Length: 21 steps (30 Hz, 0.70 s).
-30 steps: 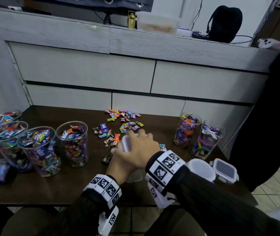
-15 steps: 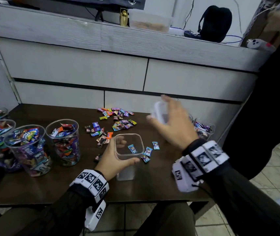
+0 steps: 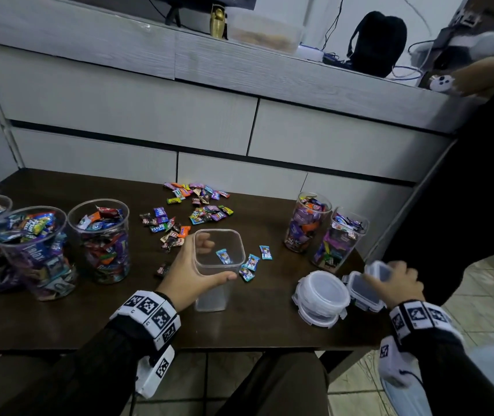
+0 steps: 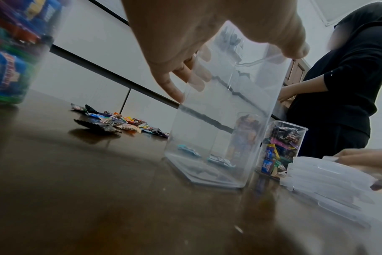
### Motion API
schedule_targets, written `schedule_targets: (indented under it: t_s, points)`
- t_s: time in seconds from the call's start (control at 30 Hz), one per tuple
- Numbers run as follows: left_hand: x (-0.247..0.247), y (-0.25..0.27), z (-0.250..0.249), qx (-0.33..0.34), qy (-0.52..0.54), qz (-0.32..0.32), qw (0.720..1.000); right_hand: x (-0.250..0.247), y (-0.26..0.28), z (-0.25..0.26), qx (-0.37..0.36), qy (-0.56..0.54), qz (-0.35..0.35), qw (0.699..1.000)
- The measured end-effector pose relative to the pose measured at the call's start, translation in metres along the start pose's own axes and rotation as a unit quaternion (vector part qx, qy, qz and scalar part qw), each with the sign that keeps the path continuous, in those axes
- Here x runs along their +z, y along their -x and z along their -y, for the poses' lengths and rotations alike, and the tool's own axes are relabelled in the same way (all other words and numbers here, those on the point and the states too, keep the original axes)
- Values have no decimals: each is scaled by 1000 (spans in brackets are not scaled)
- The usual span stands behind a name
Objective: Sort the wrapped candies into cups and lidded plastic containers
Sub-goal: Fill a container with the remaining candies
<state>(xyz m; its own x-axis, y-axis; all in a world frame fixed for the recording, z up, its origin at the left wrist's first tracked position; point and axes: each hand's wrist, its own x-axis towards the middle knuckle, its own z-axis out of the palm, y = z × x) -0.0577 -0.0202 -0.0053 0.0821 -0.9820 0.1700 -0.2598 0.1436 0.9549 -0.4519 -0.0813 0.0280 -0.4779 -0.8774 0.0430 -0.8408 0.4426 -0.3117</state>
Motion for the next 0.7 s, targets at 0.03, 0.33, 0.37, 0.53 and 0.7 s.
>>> schedule_targets:
  t_s: [0.03, 0.33, 0.37, 0.53, 0.7]
  points:
    - [-1, 0, 0, -1, -1, 3, 1000, 11, 0, 0, 0, 21, 8, 1000]
    - [-13, 2, -3, -16, 10, 65, 998, 64, 2, -2, -19, 11, -16, 1000]
    - [-13, 3, -3, -15, 11, 68, 997, 67, 4, -4, -54, 5, -32, 998]
    - [-14, 11, -2, 6, 16, 86, 996, 65, 4, -16, -91, 66, 72, 991]
    - [-21, 18, -5, 11, 81, 78, 994, 42, 3, -4, -56, -54, -11, 997]
